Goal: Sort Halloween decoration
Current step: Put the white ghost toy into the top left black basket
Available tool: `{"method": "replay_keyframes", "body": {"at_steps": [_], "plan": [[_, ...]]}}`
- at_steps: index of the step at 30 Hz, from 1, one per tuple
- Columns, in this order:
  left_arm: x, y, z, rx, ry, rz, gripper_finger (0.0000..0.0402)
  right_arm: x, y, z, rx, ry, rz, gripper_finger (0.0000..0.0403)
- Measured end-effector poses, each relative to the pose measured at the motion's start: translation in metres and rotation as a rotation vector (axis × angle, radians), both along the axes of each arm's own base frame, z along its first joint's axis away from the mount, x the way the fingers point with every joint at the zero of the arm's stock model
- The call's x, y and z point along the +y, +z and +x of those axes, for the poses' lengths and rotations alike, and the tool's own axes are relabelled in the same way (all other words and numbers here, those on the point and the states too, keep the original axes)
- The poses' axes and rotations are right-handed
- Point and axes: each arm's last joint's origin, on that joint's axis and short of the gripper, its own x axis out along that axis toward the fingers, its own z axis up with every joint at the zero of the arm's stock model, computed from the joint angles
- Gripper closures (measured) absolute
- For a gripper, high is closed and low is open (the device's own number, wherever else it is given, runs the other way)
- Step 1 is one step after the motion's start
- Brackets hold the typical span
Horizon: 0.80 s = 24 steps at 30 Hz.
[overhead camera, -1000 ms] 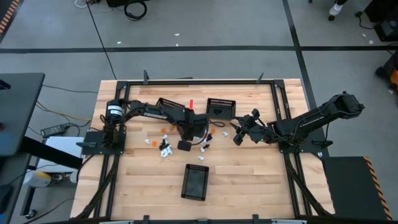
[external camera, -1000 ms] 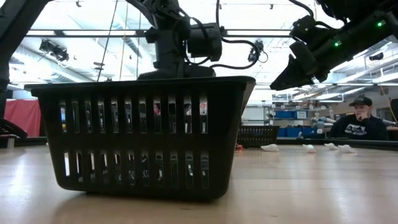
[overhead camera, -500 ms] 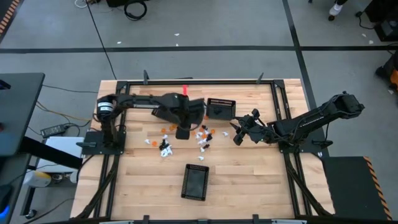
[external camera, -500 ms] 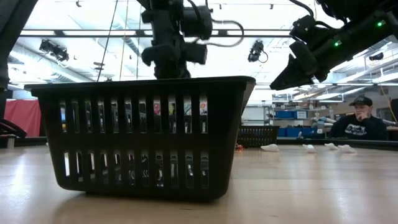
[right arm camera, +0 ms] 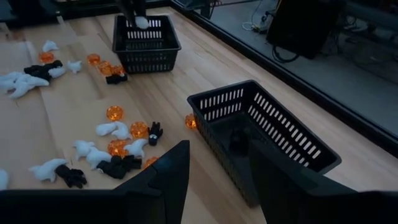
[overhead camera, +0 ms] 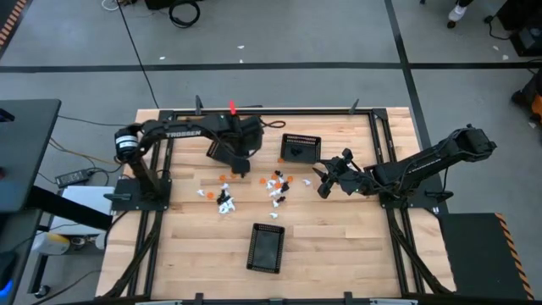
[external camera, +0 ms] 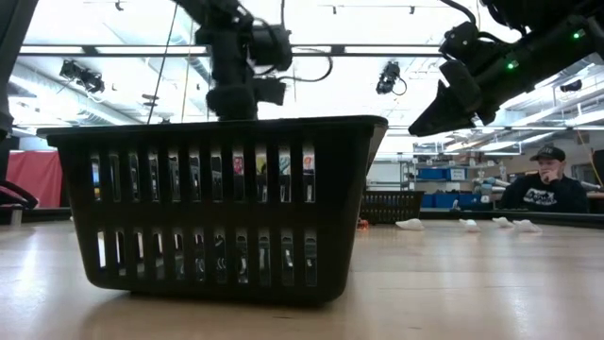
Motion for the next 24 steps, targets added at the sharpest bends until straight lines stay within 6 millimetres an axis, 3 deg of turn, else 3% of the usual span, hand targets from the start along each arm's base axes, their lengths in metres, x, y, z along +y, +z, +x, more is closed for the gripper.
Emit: {"method": "replay_keyframes", "body": {"at_steps": [13,24], "plan": [[0.04,-0.059,-0.041,0.003,0.217,-0.021,0.0352,0.0,0.002,0.001,-0.012,0.013,-0.002,0.0233],[0.042,-0.084,-0.053,-0.016,0.256,-0.018,0.0351,0.001,0.003,0.002,-0.024,0.015,-0.001,0.0233]]}}
